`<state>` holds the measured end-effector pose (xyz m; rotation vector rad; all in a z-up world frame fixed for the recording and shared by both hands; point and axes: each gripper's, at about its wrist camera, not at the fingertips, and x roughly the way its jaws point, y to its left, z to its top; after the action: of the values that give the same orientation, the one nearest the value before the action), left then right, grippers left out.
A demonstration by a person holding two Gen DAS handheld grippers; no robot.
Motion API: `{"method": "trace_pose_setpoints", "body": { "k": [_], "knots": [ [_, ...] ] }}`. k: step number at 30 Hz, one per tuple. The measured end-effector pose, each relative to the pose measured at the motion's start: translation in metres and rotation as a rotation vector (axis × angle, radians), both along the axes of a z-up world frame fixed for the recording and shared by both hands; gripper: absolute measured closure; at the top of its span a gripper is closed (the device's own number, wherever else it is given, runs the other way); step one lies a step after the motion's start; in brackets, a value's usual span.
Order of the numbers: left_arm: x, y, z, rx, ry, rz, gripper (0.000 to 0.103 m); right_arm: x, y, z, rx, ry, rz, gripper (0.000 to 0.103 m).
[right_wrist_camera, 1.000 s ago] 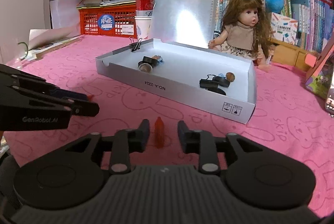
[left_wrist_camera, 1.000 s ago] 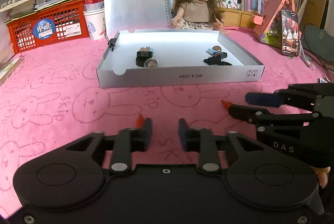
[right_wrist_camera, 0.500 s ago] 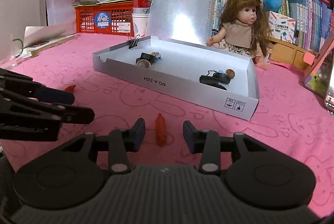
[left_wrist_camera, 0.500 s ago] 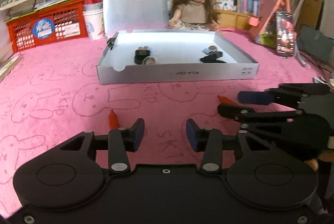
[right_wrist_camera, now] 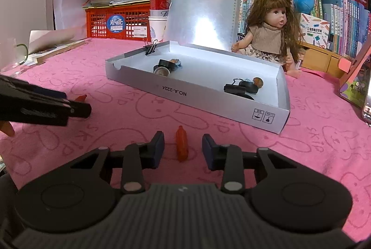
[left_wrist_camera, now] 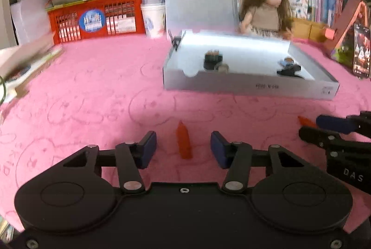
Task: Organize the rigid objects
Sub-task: 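Carry both red sticks over the white box with both tools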
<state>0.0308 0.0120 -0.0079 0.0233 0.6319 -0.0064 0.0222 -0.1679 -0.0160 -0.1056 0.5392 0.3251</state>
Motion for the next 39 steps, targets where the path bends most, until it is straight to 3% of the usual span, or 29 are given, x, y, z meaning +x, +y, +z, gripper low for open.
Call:
{"method": "trace_pose_setpoints", "body": {
  "k": [1, 3, 4, 5, 20, 39],
  "knots": [
    [0.0, -0.001, 0.0, 0.008, -0.001, -0.003, 0.068, 0.0, 0.0, 0.0, 0.003, 0.001, 0.001, 0.068],
    [-0.001, -0.003, 0.002, 0.0, 0.003, -0.019, 0.09, -0.002, 0.001, 0.0, 0.01, 0.0, 0.007, 0.082],
    [0.0, -0.004, 0.003, -0.004, 0.005, -0.021, 0.093, -0.002, 0.002, 0.001, 0.011, 0.001, 0.01, 0.085],
    [-0.001, -0.005, 0.003, -0.007, 0.005, -0.023, 0.093, -0.003, 0.003, 0.001, 0.015, 0.002, 0.013, 0.089],
    [0.005, -0.029, 0.026, -0.035, -0.011, -0.096, 0.093, 0.0, -0.002, 0.017, 0.054, -0.025, -0.02, 0.089],
    [0.058, -0.053, 0.051, -0.069, -0.007, -0.128, 0.093, 0.031, -0.021, 0.037, 0.094, -0.032, -0.114, 0.089]
  ]
}}
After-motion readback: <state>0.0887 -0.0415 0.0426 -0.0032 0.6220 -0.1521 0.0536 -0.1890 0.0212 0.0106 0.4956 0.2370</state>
